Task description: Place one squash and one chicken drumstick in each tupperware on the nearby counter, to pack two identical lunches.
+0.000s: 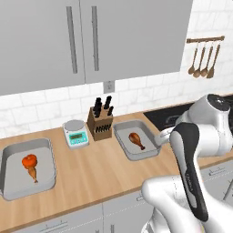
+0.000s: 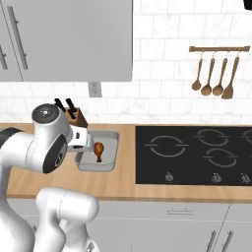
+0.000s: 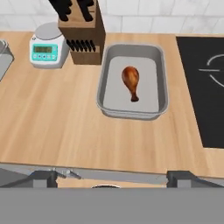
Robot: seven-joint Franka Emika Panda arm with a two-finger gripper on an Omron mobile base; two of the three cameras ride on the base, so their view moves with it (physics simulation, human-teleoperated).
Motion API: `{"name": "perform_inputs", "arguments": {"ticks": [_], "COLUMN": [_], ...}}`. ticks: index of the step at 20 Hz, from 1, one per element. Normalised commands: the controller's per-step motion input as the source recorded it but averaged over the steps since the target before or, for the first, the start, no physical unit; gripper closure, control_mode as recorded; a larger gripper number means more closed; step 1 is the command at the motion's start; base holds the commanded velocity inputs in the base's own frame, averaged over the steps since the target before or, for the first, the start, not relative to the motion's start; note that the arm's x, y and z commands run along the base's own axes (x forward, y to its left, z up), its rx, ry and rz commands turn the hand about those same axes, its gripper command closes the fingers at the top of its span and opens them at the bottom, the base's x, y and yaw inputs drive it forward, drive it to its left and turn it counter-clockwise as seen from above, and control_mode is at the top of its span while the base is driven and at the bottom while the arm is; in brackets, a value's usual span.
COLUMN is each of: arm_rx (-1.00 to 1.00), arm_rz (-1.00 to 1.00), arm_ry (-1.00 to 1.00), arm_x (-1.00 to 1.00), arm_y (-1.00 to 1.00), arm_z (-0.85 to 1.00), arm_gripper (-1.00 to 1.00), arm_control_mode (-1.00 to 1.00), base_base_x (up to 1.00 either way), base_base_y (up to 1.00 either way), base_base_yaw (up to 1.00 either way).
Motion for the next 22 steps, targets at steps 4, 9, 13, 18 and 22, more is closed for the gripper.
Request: {"name": "perform_inputs", "arguments": {"ticks": [4, 9, 13, 18, 22], "arm_rx": [-0.07, -0.06, 0.00, 0.00, 0.00], "arm_rz": [0.00, 0.00, 0.00, 0.00, 0.00], "arm_ry": [-0.10, -0.20, 0.00, 0.00, 0.00], "arm_x": [-0.95, -0.62, 0.00, 0.00, 0.00], "arm_y": [0.03, 0.08, 0.00, 0.00, 0.00], "arm_z": [-0.51, -0.27, 0.00, 0.00, 0.00], "arm_gripper": [-1.00, -1.00, -1.00, -1.00, -1.00], "arm_control_mode": [-1.00, 1.00, 1.00, 1.00, 1.00], "base_base_x": [0.00, -0.17, -0.99, -1.00, -0.92], "base_base_y": [0.00, 0.01, 0.01, 0.18, 0.55], "base_base_yaw": [0.00, 0.00, 0.00, 0.01, 0.04]}}
